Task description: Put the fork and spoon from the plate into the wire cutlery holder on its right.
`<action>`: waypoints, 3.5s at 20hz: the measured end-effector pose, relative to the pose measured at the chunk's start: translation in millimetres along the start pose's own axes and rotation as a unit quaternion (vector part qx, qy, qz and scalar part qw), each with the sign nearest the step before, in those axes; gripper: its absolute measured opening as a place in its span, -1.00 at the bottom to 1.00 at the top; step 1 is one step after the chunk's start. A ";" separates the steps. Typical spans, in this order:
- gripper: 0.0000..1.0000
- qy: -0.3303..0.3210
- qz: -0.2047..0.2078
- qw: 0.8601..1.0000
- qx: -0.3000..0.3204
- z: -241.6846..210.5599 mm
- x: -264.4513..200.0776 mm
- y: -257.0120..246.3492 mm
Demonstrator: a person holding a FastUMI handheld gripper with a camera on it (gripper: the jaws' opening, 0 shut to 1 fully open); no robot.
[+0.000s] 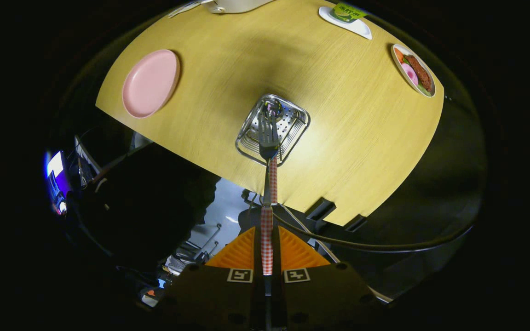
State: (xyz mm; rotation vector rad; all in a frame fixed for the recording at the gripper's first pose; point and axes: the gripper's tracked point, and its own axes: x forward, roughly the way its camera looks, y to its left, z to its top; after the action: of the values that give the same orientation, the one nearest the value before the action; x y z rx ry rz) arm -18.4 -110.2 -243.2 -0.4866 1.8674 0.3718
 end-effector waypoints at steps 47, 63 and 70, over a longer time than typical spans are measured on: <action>0.88 -0.403 -0.056 0.911 0.074 46.2 -75.6 18.2; 0.97 -0.752 -0.118 0.611 0.217 -3.2 -204.7 53.3; 0.97 -0.755 -0.113 0.611 0.207 -1.3 -203.4 55.6</action>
State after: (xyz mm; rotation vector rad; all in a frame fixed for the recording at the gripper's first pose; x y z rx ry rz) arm 13.7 -32.0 -50.1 0.0360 0.1471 0.0512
